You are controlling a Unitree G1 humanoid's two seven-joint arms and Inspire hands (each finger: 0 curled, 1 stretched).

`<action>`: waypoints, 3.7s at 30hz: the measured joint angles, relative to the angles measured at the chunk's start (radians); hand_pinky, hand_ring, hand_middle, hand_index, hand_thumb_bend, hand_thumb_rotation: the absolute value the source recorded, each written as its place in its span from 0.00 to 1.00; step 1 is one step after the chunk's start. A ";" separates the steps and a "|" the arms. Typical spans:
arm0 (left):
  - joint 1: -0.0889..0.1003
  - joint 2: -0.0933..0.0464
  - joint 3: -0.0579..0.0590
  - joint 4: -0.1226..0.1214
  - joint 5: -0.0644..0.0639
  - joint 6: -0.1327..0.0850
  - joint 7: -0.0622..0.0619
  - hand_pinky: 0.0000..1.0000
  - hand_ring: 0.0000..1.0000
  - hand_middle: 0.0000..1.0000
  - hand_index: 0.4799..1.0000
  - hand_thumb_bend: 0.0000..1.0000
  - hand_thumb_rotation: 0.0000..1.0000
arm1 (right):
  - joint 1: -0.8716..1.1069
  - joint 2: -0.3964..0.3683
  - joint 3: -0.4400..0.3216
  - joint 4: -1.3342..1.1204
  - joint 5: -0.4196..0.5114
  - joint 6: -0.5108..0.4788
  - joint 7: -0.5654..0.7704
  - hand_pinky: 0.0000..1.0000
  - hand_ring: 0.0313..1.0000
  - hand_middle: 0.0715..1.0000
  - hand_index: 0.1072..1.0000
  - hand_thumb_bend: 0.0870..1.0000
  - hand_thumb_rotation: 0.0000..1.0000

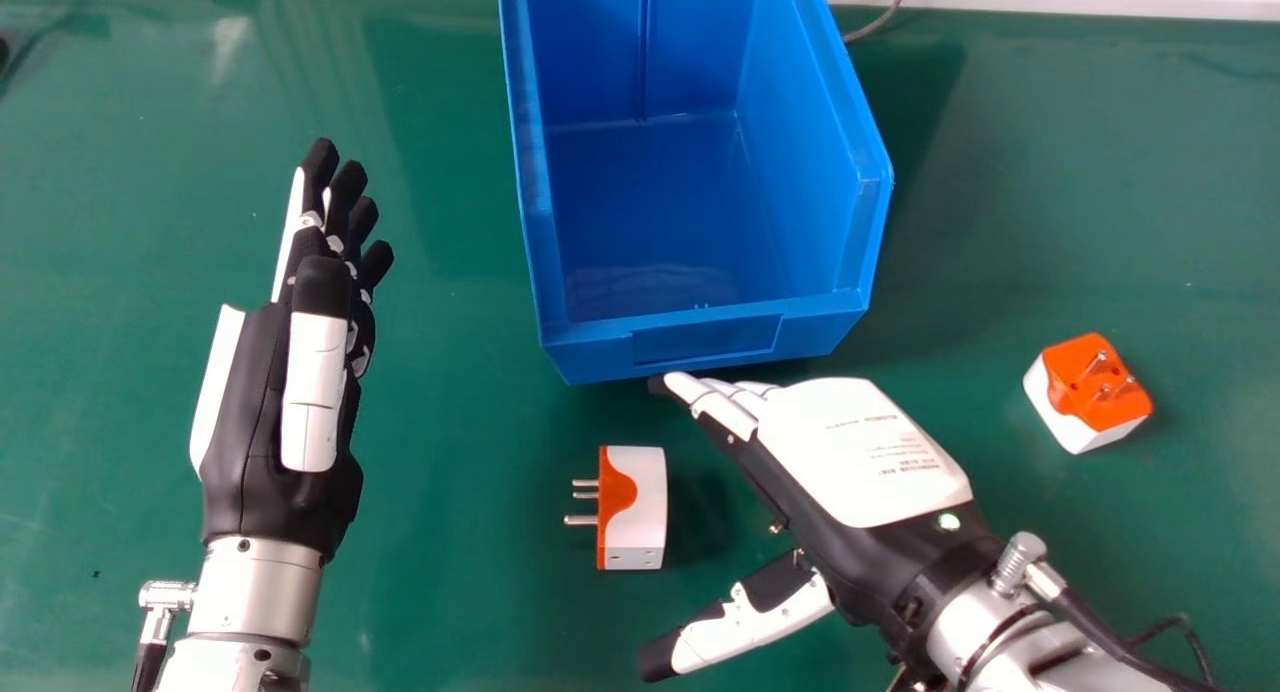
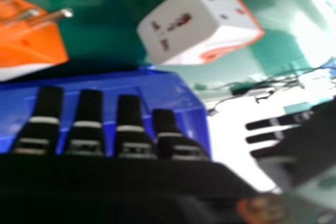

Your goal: Pick all objects and put in blue box

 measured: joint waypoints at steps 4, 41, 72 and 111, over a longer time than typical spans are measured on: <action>0.001 -0.002 -0.006 -0.003 0.005 0.000 0.008 0.99 1.00 1.00 1.00 0.95 0.97 | -0.024 0.001 0.018 0.030 -0.013 0.006 0.000 0.82 0.86 0.87 0.90 0.98 0.55; 0.043 -0.009 -0.049 -0.088 0.036 0.065 0.060 1.00 1.00 1.00 1.00 0.93 1.00 | -0.295 0.066 0.151 0.217 -0.019 0.172 0.171 0.84 0.87 0.88 0.90 0.93 0.43; 0.037 -0.007 -0.043 -0.079 0.035 0.068 0.047 1.00 1.00 1.00 1.00 0.91 1.00 | -0.352 0.097 0.228 0.291 -0.025 0.218 0.131 0.83 0.86 0.87 0.87 0.92 0.38; 0.023 -0.005 -0.033 -0.038 0.034 0.042 0.031 1.00 1.00 1.00 1.00 0.91 1.00 | -0.426 0.106 0.261 0.339 -0.036 0.242 0.174 0.83 0.85 0.87 0.86 0.92 0.24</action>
